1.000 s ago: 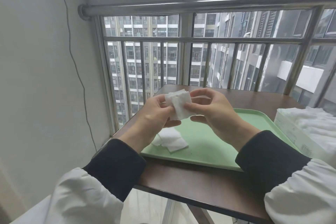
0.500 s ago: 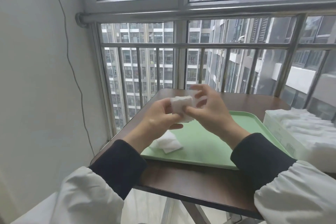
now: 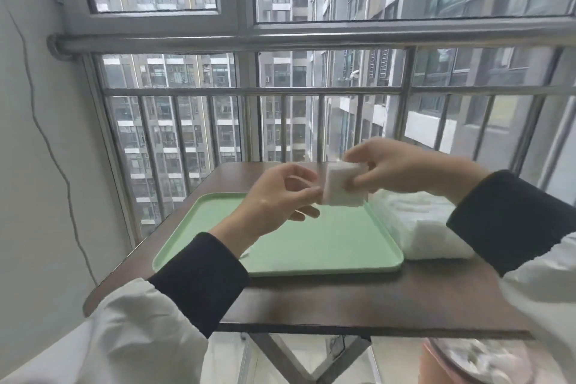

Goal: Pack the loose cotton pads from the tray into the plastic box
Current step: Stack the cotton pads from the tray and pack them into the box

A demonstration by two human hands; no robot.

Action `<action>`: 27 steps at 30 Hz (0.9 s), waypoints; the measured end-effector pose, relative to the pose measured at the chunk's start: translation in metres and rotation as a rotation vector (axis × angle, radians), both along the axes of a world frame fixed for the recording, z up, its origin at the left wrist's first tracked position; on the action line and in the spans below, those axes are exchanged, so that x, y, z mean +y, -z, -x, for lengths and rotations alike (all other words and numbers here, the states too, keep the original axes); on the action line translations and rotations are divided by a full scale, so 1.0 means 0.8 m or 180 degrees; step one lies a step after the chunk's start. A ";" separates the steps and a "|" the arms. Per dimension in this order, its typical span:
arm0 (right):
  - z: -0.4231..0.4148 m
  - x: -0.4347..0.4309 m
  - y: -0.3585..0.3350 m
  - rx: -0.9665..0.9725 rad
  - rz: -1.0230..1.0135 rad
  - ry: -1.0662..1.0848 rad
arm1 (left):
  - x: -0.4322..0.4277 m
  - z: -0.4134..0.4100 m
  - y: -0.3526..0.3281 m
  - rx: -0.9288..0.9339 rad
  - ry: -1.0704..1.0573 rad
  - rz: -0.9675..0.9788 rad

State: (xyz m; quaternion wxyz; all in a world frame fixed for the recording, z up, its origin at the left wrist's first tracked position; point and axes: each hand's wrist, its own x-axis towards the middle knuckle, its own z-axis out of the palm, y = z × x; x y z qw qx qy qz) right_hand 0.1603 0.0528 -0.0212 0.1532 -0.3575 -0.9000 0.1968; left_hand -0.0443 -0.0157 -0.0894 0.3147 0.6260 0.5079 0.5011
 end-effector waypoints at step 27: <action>-0.241 0.039 0.016 0.0723 0.0023 0.0819 | 0.169 -0.236 -0.026 0.2914 0.0859 0.0356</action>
